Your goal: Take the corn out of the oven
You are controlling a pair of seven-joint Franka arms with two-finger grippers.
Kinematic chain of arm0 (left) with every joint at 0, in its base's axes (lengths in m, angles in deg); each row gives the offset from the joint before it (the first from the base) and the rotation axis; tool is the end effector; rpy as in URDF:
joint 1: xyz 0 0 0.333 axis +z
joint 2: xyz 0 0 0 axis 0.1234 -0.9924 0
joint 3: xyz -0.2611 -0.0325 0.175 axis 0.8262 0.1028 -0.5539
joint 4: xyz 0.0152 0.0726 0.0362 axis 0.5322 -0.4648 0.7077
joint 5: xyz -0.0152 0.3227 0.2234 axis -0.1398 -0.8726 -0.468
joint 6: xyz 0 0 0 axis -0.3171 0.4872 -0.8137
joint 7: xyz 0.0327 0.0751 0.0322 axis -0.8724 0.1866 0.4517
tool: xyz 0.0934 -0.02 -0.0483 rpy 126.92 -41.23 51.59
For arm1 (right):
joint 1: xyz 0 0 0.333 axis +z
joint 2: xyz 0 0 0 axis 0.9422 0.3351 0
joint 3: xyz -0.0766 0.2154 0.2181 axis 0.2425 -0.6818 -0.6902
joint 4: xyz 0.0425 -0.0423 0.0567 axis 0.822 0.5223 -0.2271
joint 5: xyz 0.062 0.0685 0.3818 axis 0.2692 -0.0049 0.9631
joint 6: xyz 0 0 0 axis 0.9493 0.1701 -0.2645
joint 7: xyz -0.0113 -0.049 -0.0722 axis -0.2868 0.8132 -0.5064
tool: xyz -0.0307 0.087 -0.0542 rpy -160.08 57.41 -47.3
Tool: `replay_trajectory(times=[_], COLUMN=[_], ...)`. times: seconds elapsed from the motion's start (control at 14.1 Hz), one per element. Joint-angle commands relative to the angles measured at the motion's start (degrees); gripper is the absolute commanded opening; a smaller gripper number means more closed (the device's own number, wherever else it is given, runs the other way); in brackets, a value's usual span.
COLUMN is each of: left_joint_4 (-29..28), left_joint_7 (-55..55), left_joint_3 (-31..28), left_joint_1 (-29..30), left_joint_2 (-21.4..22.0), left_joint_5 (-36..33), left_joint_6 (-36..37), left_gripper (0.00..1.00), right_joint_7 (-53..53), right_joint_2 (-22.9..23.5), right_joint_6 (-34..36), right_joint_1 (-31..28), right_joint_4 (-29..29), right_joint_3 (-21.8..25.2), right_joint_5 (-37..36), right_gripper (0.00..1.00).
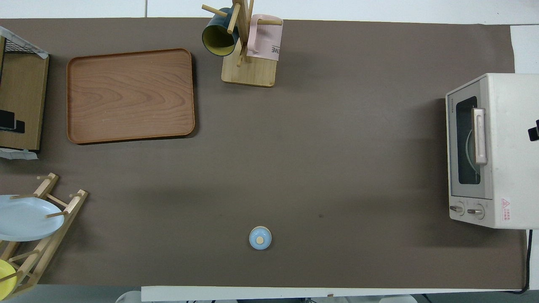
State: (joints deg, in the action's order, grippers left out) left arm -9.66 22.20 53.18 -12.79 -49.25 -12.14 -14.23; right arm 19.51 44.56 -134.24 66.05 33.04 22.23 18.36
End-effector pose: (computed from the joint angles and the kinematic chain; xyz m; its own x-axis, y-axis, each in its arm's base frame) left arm 0.5144 -0.0064 0.6361 0.9994 -0.0338 0.0034 -0.0339 -0.9986 0.0402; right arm 0.5176 -0.0834 0.6542 0.9936 0.0303 -0.1084 0.0345 -0.9987 0.0363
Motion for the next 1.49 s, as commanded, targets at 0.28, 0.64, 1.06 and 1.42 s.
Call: replay_trajectory(times=[0.28, 0.64, 1.06, 1.42], left_joint_4=[-0.4, -0.4, -0.4, -0.4], left_joint_7=[-0.7, -0.7, -0.7, -0.7], left_joint_3=[0.3, 0.3, 0.3, 0.2], left_joint_1=[0.3, 0.3, 0.3, 0.3], left_joint_2=[0.6, 0.6, 0.6, 0.6], left_joint_5=[-1.1, -1.1, -1.1, -1.1], left_joint_6=[0.6, 0.6, 0.6, 0.6], left_gripper=[1.0, 1.0, 1.0, 1.0], right_joint_7=[-0.1, -4.6, -5.6, -5.5], right_joint_2=[-1.6, -3.5, 2.1, 3.0], right_joint_6=[-1.0, -9.2, -20.7, -25.4], right_joint_1=[-0.1, 0.4, 1.8, 1.8], right_joint_4=[2.2, 9.0, 16.5, 21.7], right_joint_3=[-0.3, -0.9, -0.9, -0.9], right_joint_5=[1.0, 0.1, -4.6, -6.1], right_gripper=[1.0, 0.0, 0.0, 0.0])
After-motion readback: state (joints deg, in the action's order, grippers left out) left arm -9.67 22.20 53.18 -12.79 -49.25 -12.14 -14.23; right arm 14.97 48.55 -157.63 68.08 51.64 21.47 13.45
